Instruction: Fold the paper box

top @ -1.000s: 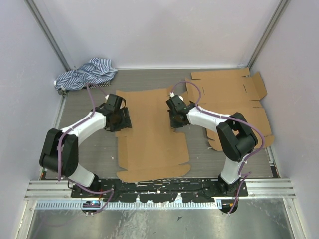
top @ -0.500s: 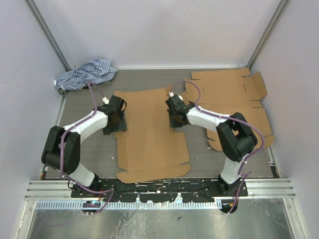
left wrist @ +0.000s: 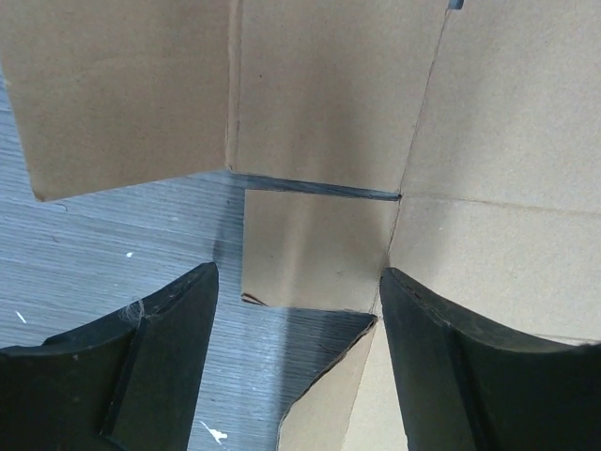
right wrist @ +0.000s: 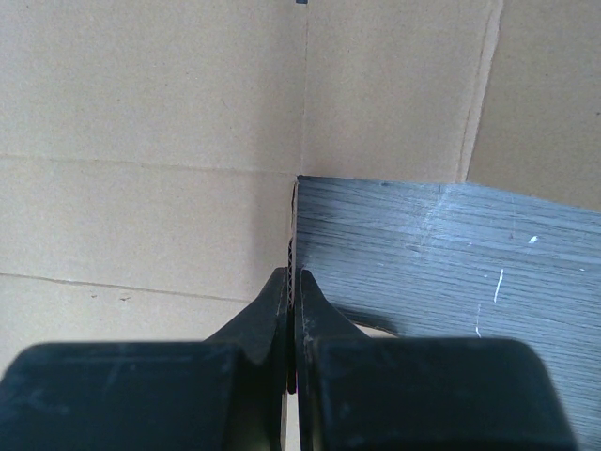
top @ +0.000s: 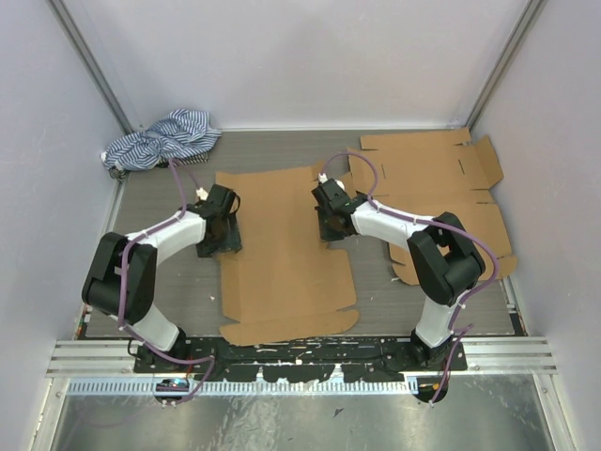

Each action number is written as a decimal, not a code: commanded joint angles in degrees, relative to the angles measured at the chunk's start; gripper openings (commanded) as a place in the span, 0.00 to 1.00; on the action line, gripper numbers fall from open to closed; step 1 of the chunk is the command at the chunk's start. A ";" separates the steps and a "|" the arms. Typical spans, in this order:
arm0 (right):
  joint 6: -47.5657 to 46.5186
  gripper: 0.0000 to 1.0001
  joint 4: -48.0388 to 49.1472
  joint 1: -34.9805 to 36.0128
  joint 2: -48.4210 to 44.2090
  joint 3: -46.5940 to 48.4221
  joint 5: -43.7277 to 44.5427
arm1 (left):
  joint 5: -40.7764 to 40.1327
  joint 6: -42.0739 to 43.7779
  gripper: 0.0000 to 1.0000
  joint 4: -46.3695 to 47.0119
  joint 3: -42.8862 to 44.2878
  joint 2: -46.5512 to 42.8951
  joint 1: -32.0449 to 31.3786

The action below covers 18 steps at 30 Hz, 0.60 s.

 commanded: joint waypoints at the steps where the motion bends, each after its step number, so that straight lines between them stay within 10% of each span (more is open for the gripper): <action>1: -1.05 0.01 0.86 0.44 -0.79 1.35 -0.46 | 2.08 0.06 0.77 3.32 -1.51 -0.40 0.79; 18: -1.16 0.01 0.84 0.44 -0.61 1.63 -1.15 | 9.16 -0.09 0.76 7.21 -4.08 1.27 3.01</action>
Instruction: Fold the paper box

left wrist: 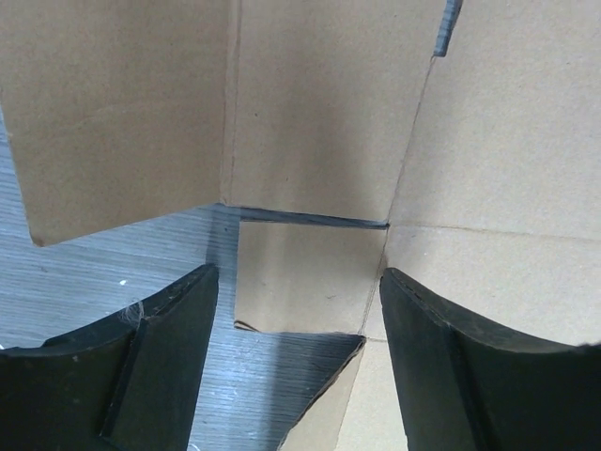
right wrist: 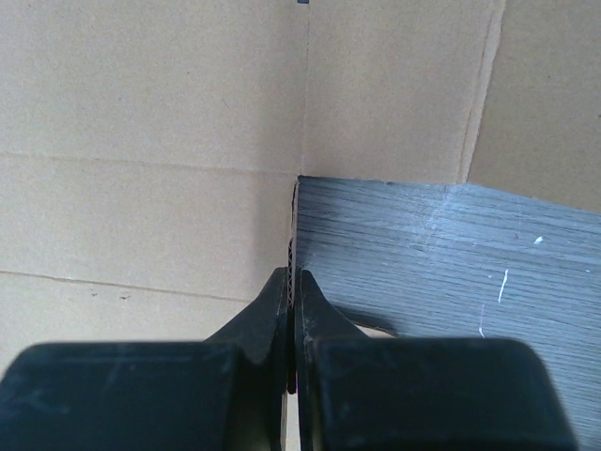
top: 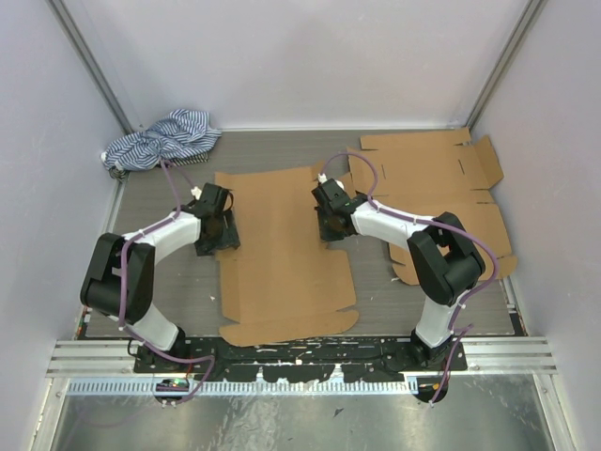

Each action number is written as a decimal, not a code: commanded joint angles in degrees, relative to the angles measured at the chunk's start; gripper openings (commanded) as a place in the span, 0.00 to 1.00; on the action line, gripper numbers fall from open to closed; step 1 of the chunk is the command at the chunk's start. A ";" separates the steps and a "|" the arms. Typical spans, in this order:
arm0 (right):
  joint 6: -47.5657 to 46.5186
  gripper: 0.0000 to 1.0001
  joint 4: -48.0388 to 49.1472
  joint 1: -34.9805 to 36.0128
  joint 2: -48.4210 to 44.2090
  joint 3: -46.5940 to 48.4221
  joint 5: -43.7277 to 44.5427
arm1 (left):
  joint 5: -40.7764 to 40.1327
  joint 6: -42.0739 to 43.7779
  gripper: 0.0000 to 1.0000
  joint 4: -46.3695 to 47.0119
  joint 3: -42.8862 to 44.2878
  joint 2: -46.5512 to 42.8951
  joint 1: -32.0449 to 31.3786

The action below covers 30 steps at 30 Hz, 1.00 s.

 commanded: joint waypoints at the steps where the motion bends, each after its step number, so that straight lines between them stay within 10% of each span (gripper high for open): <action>1: -0.98 0.01 0.82 0.44 -0.61 1.65 -0.57 | 5.79 -0.59 0.76 3.74 -2.56 1.20 0.24; 30: -0.37 0.01 1.12 0.60 0.53 1.94 -1.11 | 12.18 -4.94 0.66 3.14 -1.00 -6.34 -1.03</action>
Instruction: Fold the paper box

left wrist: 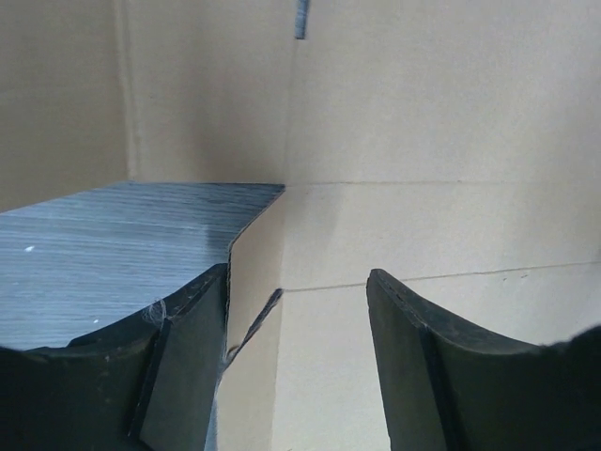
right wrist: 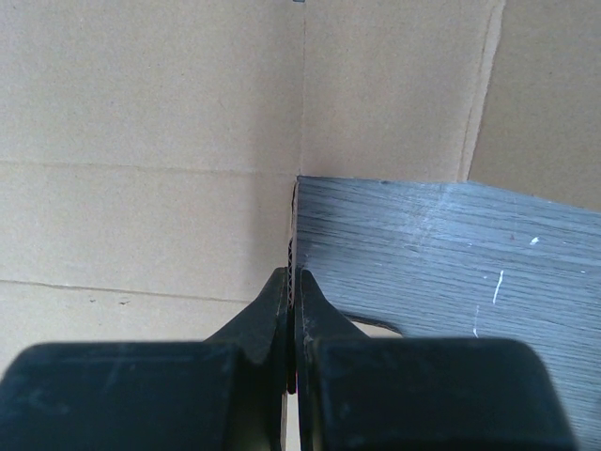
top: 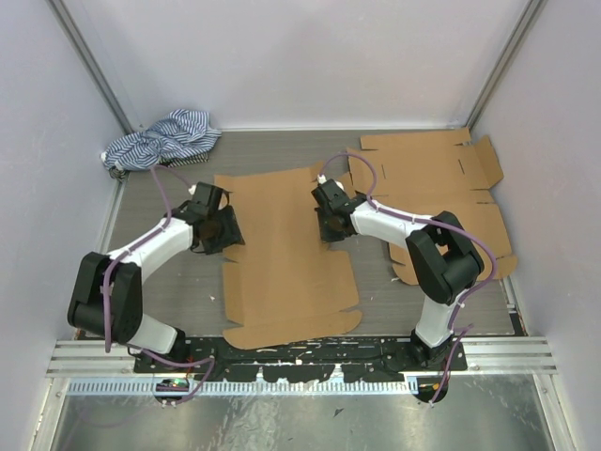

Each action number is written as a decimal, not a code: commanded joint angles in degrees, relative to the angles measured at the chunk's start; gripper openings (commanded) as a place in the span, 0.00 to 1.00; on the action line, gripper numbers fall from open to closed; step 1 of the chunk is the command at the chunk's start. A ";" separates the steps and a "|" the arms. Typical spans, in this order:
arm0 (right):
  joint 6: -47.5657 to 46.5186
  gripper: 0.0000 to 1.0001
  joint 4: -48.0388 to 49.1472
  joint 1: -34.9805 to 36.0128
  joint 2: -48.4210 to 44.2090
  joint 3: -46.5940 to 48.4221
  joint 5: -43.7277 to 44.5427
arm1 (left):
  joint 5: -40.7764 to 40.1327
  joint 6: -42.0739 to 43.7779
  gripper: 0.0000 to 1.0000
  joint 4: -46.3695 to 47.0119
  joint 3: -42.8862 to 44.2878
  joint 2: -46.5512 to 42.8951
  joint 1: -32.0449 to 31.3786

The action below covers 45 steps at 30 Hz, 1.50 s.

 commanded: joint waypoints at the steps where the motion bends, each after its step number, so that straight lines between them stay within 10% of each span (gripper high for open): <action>1: 0.46 0.01 1.74 0.71 -0.10 1.77 -1.53 | 2.70 -1.21 0.66 2.29 0.95 2.81 -1.66; 18: 2.08 0.03 0.10 2.07 1.90 3.42 0.47 | -5.33 0.04 0.64 -4.86 9.13 8.38 -8.38; 25: 1.93 0.28 -0.24 2.92 1.42 3.95 0.84 | -4.97 -0.33 0.64 -2.78 8.87 12.45 -8.78; 45: 1.21 0.43 -2.21 4.03 0.95 8.16 1.41 | -4.92 -0.49 0.63 -2.06 8.03 15.86 -8.81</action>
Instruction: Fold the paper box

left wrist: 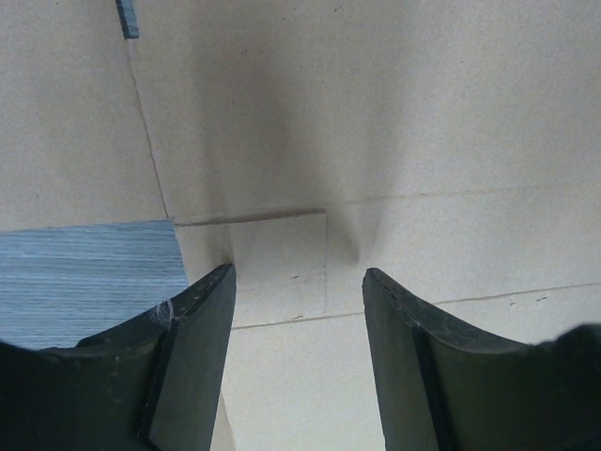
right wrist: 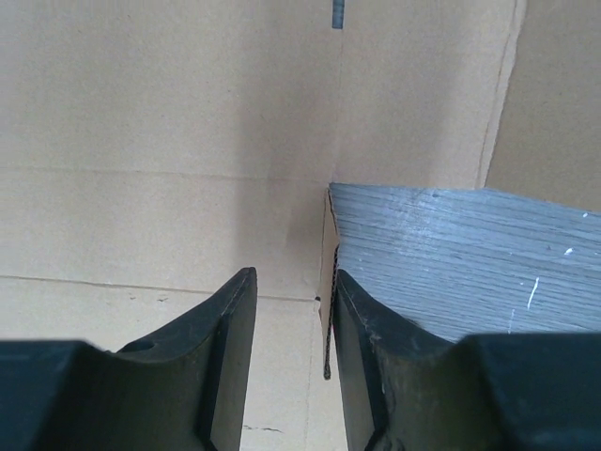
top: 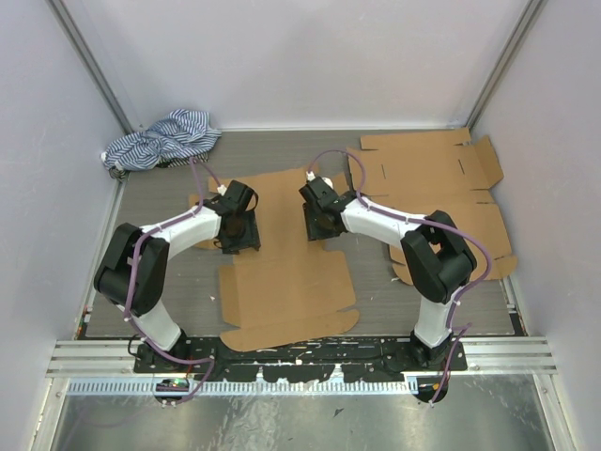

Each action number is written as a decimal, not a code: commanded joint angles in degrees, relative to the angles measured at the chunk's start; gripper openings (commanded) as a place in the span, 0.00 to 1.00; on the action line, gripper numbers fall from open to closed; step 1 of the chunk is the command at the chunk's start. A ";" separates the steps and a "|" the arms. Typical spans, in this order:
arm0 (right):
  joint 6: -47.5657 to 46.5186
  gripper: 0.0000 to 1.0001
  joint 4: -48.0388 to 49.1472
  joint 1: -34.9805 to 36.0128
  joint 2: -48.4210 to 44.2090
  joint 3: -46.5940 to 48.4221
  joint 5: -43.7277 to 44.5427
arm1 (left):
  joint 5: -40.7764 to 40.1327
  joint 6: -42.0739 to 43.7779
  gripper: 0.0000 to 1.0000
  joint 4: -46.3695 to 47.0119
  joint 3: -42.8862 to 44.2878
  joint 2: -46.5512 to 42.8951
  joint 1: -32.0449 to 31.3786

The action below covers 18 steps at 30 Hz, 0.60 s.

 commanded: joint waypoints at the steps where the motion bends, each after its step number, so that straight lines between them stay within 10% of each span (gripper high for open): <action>1: 0.00 0.43 0.56 0.79 -0.91 3.03 -0.42 | -0.31 -0.05 0.63 0.92 -0.17 2.55 -0.12; 18: 1.54 0.41 4.87 2.22 6.71 1.95 -6.82 | 0.67 -0.07 0.63 0.95 -0.17 3.04 -0.35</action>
